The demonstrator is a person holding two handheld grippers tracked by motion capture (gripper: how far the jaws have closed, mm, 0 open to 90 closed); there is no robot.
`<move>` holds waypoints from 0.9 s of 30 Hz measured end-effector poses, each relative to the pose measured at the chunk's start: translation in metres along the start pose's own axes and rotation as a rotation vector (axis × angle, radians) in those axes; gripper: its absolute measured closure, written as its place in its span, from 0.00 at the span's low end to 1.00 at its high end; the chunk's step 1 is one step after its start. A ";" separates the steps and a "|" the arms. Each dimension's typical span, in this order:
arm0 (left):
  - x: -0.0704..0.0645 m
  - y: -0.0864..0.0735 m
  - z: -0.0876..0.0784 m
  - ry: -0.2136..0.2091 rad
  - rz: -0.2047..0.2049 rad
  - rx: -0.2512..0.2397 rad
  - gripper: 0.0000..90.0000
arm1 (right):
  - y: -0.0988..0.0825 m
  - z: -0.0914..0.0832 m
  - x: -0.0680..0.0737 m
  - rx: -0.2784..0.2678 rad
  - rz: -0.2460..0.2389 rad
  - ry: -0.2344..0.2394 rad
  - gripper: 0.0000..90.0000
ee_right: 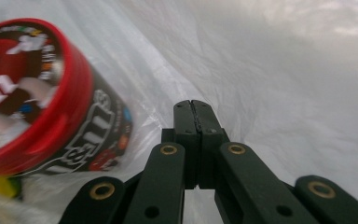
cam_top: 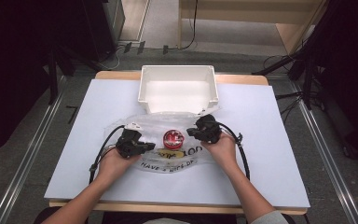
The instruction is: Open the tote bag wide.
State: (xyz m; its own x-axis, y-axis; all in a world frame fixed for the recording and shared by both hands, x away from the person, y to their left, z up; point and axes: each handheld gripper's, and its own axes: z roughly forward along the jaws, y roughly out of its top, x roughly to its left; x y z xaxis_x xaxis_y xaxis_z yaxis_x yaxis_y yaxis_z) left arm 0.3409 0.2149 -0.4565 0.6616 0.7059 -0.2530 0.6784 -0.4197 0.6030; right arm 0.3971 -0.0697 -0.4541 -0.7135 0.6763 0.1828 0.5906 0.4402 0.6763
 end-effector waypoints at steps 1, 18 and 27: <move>0.000 0.000 0.000 0.000 0.000 0.000 1.00 | 0.000 0.000 0.000 0.000 0.000 0.000 1.00; -0.027 -0.040 -0.020 -0.009 0.074 0.038 1.00 | -0.001 0.016 -0.025 -0.003 0.024 -0.097 1.00; -0.032 -0.057 -0.035 -0.006 0.097 0.053 1.00 | -0.004 0.010 -0.041 -0.013 0.089 -0.175 1.00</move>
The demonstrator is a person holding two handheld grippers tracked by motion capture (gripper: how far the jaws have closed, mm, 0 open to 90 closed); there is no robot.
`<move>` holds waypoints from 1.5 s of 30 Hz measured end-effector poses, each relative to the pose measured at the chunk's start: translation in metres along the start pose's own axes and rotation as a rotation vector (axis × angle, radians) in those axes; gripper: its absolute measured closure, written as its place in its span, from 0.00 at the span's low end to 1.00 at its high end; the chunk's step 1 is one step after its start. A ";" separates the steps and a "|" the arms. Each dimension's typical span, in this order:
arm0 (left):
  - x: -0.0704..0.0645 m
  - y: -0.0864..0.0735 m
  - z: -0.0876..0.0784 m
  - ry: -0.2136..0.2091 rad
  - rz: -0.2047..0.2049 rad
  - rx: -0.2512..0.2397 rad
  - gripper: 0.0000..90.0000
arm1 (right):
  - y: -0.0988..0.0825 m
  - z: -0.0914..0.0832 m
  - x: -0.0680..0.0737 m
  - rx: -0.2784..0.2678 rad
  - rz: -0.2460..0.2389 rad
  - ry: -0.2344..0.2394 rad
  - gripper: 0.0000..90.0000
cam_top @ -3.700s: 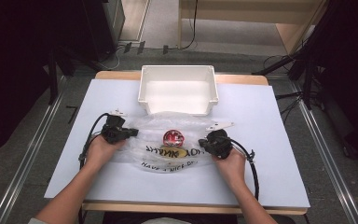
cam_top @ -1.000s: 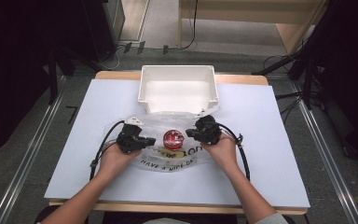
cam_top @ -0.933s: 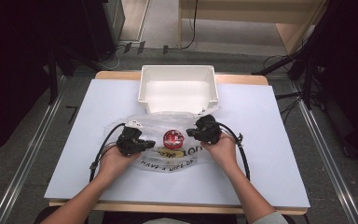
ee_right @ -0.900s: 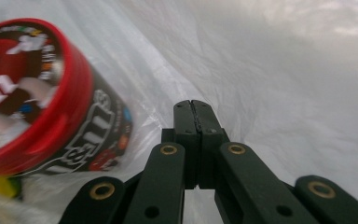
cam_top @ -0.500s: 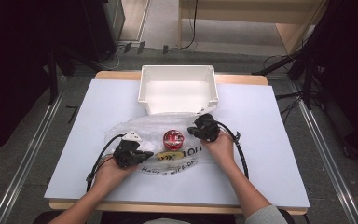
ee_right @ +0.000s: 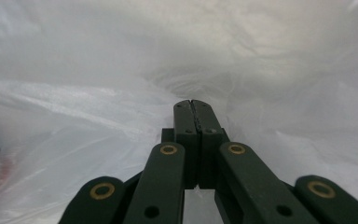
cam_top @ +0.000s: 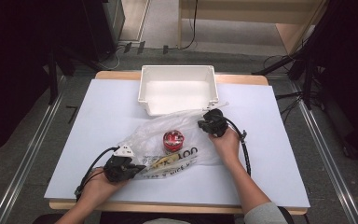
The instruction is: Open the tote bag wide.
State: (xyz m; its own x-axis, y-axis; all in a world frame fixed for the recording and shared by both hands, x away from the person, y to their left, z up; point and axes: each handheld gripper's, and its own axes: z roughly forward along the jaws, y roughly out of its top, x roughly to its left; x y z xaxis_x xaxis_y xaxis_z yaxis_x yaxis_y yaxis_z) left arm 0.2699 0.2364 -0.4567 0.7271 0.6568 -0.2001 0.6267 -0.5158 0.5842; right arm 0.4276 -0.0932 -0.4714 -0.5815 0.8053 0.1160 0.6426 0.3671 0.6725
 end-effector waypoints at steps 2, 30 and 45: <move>0.001 -0.004 -0.004 -0.007 -0.012 0.003 1.00 | -0.001 -0.001 -0.003 0.001 0.009 -0.018 1.00; 0.012 0.089 -0.053 -0.072 0.009 -0.137 1.00 | -0.005 -0.059 0.035 -0.052 -0.046 0.143 1.00; 0.051 0.150 -0.028 -0.092 0.022 -0.130 1.00 | -0.010 -0.063 0.043 -0.071 -0.058 0.157 1.00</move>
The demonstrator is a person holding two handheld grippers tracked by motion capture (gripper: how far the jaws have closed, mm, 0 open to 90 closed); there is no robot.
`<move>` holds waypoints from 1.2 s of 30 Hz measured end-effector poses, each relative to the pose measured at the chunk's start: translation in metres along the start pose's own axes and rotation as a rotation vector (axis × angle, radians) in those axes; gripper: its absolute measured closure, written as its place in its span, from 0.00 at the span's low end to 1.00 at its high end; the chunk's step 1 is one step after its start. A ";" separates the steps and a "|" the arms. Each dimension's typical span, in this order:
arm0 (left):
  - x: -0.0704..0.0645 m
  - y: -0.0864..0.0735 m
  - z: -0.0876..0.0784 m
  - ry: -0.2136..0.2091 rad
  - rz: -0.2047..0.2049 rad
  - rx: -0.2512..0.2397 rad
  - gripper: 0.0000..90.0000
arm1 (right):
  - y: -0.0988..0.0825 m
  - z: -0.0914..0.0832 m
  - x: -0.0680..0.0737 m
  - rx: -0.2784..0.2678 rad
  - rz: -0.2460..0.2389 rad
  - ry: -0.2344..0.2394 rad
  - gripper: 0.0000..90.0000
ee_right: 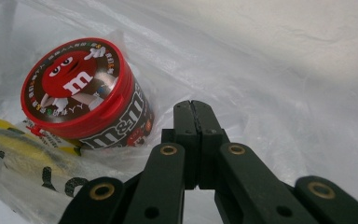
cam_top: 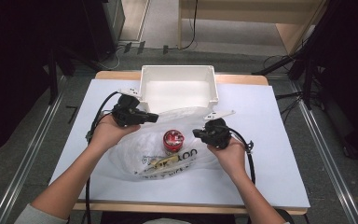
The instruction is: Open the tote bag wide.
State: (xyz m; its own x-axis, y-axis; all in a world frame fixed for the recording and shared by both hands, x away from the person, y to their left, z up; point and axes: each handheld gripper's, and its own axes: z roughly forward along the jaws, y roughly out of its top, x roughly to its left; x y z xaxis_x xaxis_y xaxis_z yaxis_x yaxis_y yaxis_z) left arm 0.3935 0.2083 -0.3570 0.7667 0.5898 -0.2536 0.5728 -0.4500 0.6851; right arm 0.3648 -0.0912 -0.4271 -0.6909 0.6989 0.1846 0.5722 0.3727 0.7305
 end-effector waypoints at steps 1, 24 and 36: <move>0.002 0.000 0.004 0.004 0.001 0.008 1.00 | 0.000 0.000 0.001 -0.002 0.006 0.001 1.00; 0.045 -0.038 0.068 -0.001 -0.051 0.058 1.00 | -0.008 0.026 0.000 0.043 0.020 -0.016 1.00; 0.048 -0.049 0.086 0.015 -0.047 0.064 1.00 | -0.028 0.037 0.004 0.085 0.031 0.014 1.00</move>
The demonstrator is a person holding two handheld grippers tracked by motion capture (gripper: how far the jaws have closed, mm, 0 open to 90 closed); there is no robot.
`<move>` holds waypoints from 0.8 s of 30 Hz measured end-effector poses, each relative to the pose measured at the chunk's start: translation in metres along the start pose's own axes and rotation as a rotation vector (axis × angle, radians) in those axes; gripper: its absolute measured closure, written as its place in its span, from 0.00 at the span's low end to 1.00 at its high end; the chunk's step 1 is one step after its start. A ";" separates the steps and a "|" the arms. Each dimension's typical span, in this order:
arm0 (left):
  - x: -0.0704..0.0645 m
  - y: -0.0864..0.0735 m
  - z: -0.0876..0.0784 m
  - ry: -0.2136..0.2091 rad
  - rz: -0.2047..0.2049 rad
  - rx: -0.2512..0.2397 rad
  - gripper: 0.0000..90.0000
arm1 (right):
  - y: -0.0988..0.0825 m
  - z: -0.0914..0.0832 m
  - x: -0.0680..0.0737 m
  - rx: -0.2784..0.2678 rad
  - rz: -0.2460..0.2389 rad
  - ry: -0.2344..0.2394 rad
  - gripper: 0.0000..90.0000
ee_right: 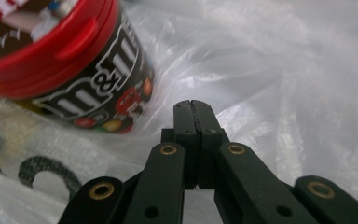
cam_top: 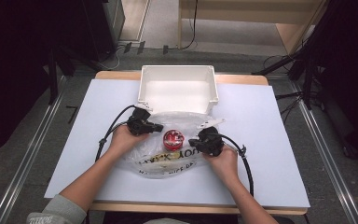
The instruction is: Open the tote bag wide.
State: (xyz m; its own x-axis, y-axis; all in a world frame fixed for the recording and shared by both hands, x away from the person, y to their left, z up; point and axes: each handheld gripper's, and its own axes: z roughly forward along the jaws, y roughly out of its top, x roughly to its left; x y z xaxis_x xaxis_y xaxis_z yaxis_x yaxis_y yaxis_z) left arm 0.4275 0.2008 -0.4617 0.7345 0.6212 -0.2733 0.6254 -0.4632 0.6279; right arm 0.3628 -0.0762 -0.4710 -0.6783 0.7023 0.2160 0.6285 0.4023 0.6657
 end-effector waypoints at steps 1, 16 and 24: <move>0.000 0.000 0.000 -0.004 -0.001 -0.003 1.00 | -0.002 0.000 0.002 0.005 0.000 0.004 1.00; -0.005 -0.001 0.003 0.000 0.002 -0.003 1.00 | -0.030 -0.012 0.037 0.001 -0.086 0.048 1.00; -0.010 -0.004 0.007 0.011 0.010 -0.012 1.00 | -0.041 -0.018 0.055 0.013 -0.124 0.077 1.00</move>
State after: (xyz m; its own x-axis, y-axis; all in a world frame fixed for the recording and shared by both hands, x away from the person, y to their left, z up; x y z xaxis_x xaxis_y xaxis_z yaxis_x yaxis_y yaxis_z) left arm 0.4197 0.1922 -0.4660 0.7379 0.6232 -0.2591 0.6147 -0.4621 0.6393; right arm 0.2930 -0.0645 -0.4741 -0.7778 0.5998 0.1876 0.5428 0.4908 0.6815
